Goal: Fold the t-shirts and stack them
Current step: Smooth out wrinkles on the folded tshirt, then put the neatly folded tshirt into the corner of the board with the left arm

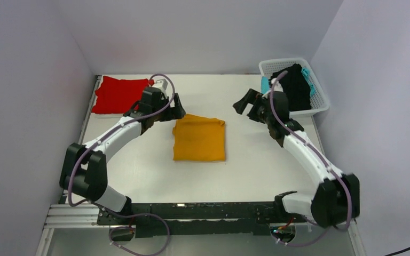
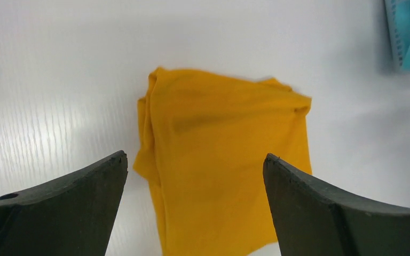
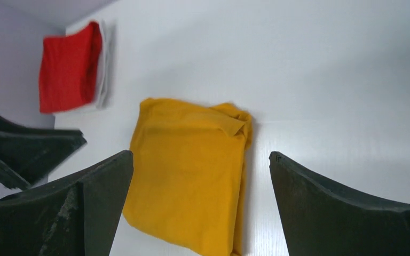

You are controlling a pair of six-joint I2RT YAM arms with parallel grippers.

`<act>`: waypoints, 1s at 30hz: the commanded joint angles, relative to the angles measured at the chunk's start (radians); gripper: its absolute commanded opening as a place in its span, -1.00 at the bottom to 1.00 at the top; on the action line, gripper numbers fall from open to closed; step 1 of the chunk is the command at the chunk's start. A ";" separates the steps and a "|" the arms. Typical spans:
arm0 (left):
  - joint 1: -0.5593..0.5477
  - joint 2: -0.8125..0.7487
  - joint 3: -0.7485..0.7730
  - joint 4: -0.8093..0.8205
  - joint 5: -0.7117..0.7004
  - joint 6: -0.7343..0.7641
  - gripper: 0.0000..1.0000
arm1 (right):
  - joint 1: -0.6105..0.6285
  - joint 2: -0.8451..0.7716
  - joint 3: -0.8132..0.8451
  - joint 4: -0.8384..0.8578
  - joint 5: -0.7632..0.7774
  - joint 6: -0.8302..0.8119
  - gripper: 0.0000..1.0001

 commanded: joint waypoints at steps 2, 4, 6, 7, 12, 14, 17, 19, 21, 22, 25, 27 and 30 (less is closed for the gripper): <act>-0.001 -0.039 -0.168 0.066 0.045 -0.032 0.99 | -0.033 -0.204 -0.155 0.005 0.227 0.041 1.00; -0.001 -0.016 -0.191 0.072 0.068 -0.037 0.99 | -0.035 -0.257 -0.190 -0.005 0.204 0.012 1.00; -0.001 0.010 -0.201 0.070 0.074 -0.043 0.99 | -0.037 -0.294 -0.208 -0.032 0.196 -0.002 1.00; -0.001 0.024 -0.207 0.076 0.077 -0.045 0.99 | -0.037 -0.309 -0.214 -0.048 0.196 -0.009 1.00; -0.006 0.108 -0.195 0.069 0.050 -0.051 0.87 | -0.037 -0.354 -0.232 -0.095 0.198 -0.034 1.00; -0.024 0.142 -0.192 0.080 0.060 -0.057 0.78 | -0.037 -0.363 -0.235 -0.105 0.205 -0.042 1.00; -0.065 0.204 -0.185 0.100 0.031 -0.089 0.63 | -0.038 -0.366 -0.235 -0.116 0.224 -0.054 1.00; -0.092 0.258 -0.151 0.082 0.024 -0.106 0.49 | -0.039 -0.365 -0.235 -0.116 0.231 -0.062 1.00; -0.135 0.303 -0.112 0.058 -0.029 -0.122 0.35 | -0.039 -0.363 -0.239 -0.115 0.238 -0.069 1.00; -0.163 0.326 -0.087 0.033 -0.067 -0.127 0.27 | -0.040 -0.361 -0.239 -0.114 0.242 -0.072 1.00; -0.231 0.400 0.023 -0.094 -0.232 -0.150 -0.18 | -0.041 -0.355 -0.238 -0.121 0.265 -0.075 1.00; -0.250 0.456 0.111 -0.187 -0.312 -0.158 -0.76 | -0.042 -0.358 -0.240 -0.120 0.287 -0.082 1.00; -0.259 0.496 0.246 -0.326 -0.450 -0.160 -1.00 | -0.043 -0.365 -0.247 -0.117 0.313 -0.097 1.00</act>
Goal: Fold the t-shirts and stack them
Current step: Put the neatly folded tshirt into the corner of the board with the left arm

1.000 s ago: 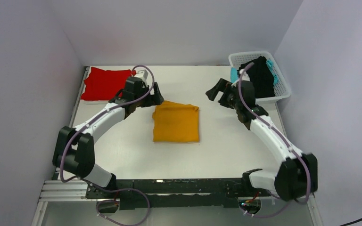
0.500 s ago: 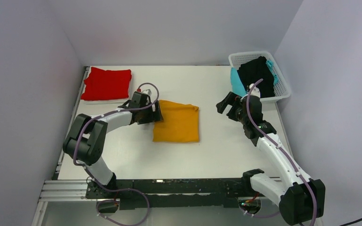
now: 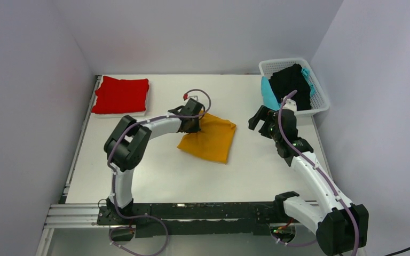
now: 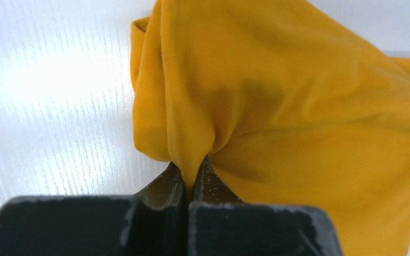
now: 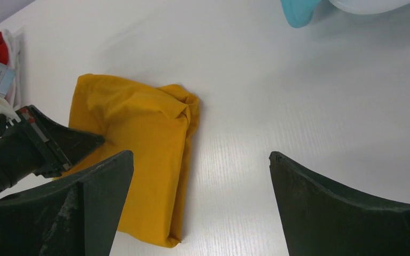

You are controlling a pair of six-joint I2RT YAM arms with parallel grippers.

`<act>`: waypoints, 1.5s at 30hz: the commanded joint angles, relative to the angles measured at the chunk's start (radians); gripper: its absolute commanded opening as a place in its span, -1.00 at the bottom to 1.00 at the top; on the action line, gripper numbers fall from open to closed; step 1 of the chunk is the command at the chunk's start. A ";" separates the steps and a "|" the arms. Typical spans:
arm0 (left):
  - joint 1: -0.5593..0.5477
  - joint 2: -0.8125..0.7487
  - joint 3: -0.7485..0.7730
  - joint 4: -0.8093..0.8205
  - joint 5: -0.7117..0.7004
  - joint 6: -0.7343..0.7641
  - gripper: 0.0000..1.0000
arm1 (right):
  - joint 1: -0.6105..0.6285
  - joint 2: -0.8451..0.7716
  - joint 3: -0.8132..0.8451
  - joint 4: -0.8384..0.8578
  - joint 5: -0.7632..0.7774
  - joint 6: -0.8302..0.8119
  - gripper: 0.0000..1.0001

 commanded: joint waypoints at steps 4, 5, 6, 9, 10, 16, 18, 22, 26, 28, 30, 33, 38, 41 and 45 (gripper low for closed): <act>-0.016 0.070 0.215 -0.370 -0.420 0.062 -1.00 | -0.007 -0.023 -0.018 0.026 0.082 -0.049 1.00; -0.010 0.069 0.248 -0.380 -0.465 0.100 -1.00 | -0.007 -0.022 -0.020 0.028 0.086 -0.052 1.00; -0.002 0.067 0.278 -0.382 -0.508 0.148 -1.00 | -0.008 -0.022 -0.021 0.028 0.090 -0.053 1.00; 0.039 0.051 0.313 -0.289 -0.574 0.342 -1.00 | -0.009 -0.025 -0.028 0.038 0.109 -0.061 1.00; 0.054 0.039 0.304 -0.222 -0.575 0.410 -1.00 | -0.009 -0.027 -0.033 0.042 0.117 -0.062 1.00; 0.204 -0.007 0.325 0.005 -0.480 0.729 -1.00 | -0.009 -0.021 -0.035 0.051 0.146 -0.073 1.00; 0.242 -0.025 0.316 0.075 -0.437 0.858 -1.00 | -0.009 -0.013 -0.033 0.053 0.150 -0.076 1.00; 0.308 -0.048 0.398 0.036 -0.373 0.920 -1.00 | -0.011 0.014 -0.032 0.052 0.171 -0.073 1.00; 0.367 -0.072 0.506 -0.039 -0.316 0.919 -1.00 | -0.011 0.034 -0.018 0.037 0.176 -0.076 1.00; 0.386 -0.080 0.552 -0.065 -0.308 0.928 -1.00 | -0.011 0.038 -0.017 0.037 0.178 -0.076 1.00; 0.398 -0.089 0.582 -0.079 -0.302 0.940 -1.00 | -0.011 0.036 -0.020 0.039 0.184 -0.075 1.00; 0.416 -0.096 0.621 -0.106 -0.277 0.936 -1.00 | -0.012 0.034 -0.022 0.036 0.191 -0.074 1.00; 0.447 -0.093 0.642 -0.132 -0.244 0.915 -1.00 | -0.010 0.039 -0.022 0.036 0.196 -0.072 1.00; 0.473 -0.084 0.632 -0.148 -0.200 0.893 -1.00 | -0.010 0.048 -0.018 0.032 0.195 -0.072 1.00; 0.518 -0.036 0.660 -0.181 -0.179 0.878 -1.00 | -0.010 0.059 -0.012 0.021 0.195 -0.069 1.00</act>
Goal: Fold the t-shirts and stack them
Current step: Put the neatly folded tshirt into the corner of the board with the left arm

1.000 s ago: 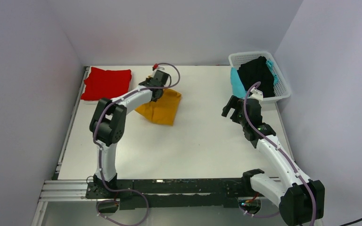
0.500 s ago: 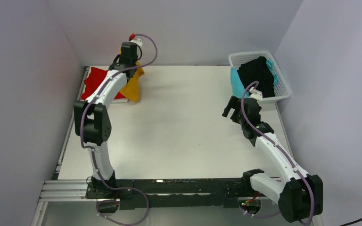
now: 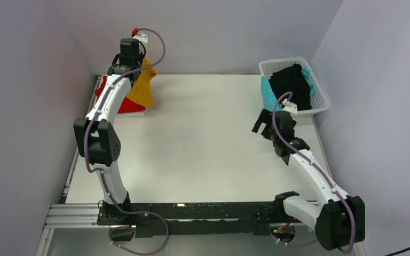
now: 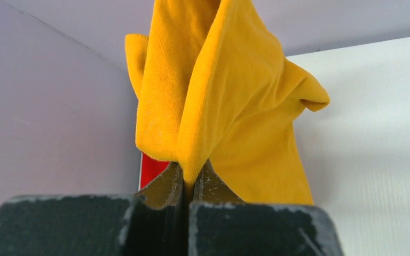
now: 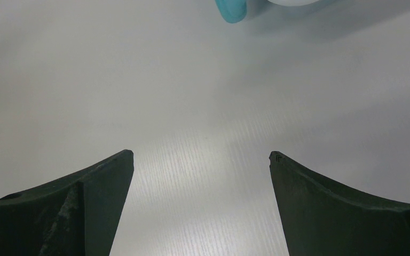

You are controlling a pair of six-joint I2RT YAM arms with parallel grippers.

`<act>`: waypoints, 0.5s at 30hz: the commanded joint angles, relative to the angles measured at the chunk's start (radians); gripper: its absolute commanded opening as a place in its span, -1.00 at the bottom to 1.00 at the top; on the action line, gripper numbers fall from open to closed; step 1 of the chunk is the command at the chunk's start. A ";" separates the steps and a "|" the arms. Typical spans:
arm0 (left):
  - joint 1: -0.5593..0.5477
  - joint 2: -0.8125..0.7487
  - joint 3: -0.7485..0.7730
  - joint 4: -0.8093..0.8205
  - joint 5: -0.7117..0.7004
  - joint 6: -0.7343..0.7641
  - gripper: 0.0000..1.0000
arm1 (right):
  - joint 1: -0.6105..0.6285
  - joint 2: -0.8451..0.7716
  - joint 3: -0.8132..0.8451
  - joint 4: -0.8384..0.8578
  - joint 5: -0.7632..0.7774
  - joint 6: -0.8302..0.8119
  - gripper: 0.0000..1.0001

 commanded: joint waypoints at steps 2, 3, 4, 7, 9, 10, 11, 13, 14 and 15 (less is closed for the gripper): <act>0.075 0.051 0.066 -0.025 0.051 -0.036 -1.00 | -0.004 0.016 0.028 0.012 0.026 -0.007 1.00; 0.094 0.069 0.080 -0.039 0.068 -0.044 -1.00 | -0.003 0.018 0.030 0.010 0.028 -0.008 1.00; 0.109 0.088 0.089 -0.046 0.075 -0.047 -1.00 | -0.004 0.020 0.031 0.008 0.030 -0.007 1.00; 0.156 0.139 0.117 -0.067 0.104 -0.034 -1.00 | -0.003 0.023 0.037 -0.004 0.033 -0.005 1.00; 0.197 0.180 0.148 -0.092 0.122 -0.039 -1.00 | -0.002 0.026 0.040 -0.015 0.040 -0.006 1.00; 0.214 0.196 0.162 -0.099 0.137 -0.042 -1.00 | -0.003 0.025 0.041 -0.017 0.045 -0.004 1.00; 0.231 0.210 0.176 -0.105 0.155 -0.047 -1.00 | -0.003 0.027 0.041 -0.020 0.049 -0.004 1.00; 0.271 0.234 0.199 -0.109 0.193 -0.054 -1.00 | -0.004 0.030 0.046 -0.028 0.055 -0.002 1.00; 0.287 0.244 0.203 -0.104 0.216 -0.057 -0.99 | -0.003 0.033 0.049 -0.032 0.056 -0.002 1.00; 0.302 0.259 0.209 -0.096 0.240 -0.062 -0.96 | -0.002 0.035 0.054 -0.039 0.057 -0.002 1.00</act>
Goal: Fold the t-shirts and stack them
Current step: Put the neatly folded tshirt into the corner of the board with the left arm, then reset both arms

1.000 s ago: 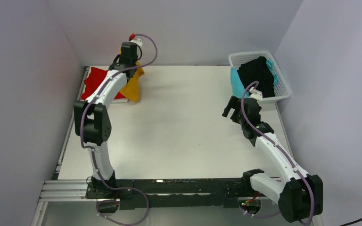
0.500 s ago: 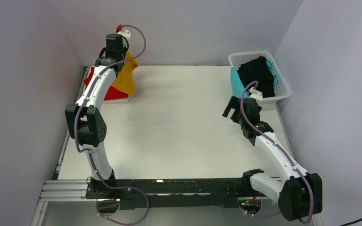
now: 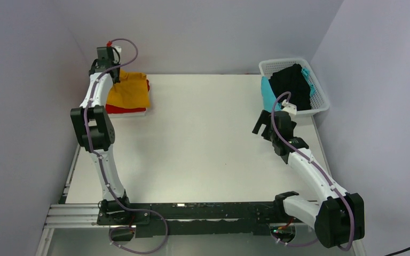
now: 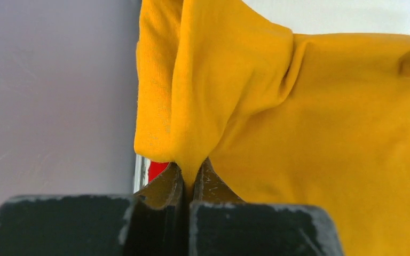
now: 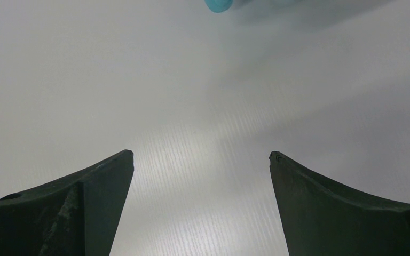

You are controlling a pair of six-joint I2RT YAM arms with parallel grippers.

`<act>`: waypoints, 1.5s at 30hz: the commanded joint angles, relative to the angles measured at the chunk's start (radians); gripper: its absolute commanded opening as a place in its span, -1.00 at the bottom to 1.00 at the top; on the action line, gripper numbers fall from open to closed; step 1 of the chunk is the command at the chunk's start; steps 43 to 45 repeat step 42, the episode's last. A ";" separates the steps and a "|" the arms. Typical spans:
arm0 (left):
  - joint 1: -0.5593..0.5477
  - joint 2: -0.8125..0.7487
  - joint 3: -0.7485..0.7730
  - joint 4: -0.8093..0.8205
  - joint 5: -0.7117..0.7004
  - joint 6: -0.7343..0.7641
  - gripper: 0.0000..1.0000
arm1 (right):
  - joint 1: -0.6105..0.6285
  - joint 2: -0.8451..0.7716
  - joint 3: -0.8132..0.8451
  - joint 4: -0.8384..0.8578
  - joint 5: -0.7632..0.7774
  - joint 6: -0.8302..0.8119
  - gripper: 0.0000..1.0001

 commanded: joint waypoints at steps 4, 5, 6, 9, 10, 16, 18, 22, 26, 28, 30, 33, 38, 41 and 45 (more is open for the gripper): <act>0.098 0.051 0.085 0.061 0.188 -0.033 -0.36 | -0.004 0.024 0.066 -0.031 0.041 0.000 1.00; 0.101 0.065 0.098 0.062 0.175 -0.040 -0.30 | -0.003 0.029 0.069 -0.034 0.041 0.002 1.00; 0.105 0.076 0.112 0.063 0.148 -0.056 -0.32 | -0.003 0.031 0.073 -0.037 0.042 0.001 1.00; 0.118 0.080 0.144 0.073 0.036 -0.125 0.20 | -0.003 0.034 0.075 -0.040 0.055 0.006 1.00; 0.120 0.073 0.157 0.069 -0.005 -0.155 0.53 | -0.003 0.034 0.075 -0.039 0.059 0.008 1.00; 0.112 -0.139 0.033 0.078 0.130 -0.320 0.99 | -0.004 -0.013 0.057 -0.045 0.080 0.026 1.00; 0.107 -0.237 -0.065 0.101 0.196 -0.387 0.99 | -0.002 -0.064 0.028 -0.034 0.084 0.027 1.00; 0.036 -0.507 -0.378 0.177 0.192 -0.489 0.99 | -0.003 -0.172 -0.051 -0.008 0.102 0.023 1.00; -0.122 -0.855 -0.846 0.404 0.137 -0.603 0.99 | -0.003 -0.253 -0.118 -0.002 0.110 0.018 1.00; -0.220 -0.993 -1.014 0.447 0.145 -0.617 0.99 | -0.004 -0.287 -0.141 -0.016 0.120 0.023 1.00; -0.340 -1.105 -1.160 0.462 0.057 -0.613 0.99 | -0.003 -0.321 -0.162 -0.021 0.121 0.029 1.00; -0.430 -1.226 -1.333 0.446 0.026 -0.652 0.99 | -0.002 -0.353 -0.194 0.002 0.119 0.035 1.00; -0.434 -1.364 -1.456 0.398 -0.027 -0.680 0.99 | -0.003 -0.351 -0.223 0.038 0.127 0.037 1.00; -0.434 -1.393 -1.448 0.333 -0.101 -0.665 0.99 | -0.003 -0.354 -0.231 0.043 0.131 0.045 1.00; -0.434 -1.400 -1.441 0.311 -0.119 -0.671 0.99 | -0.004 -0.358 -0.227 0.038 0.128 0.042 1.00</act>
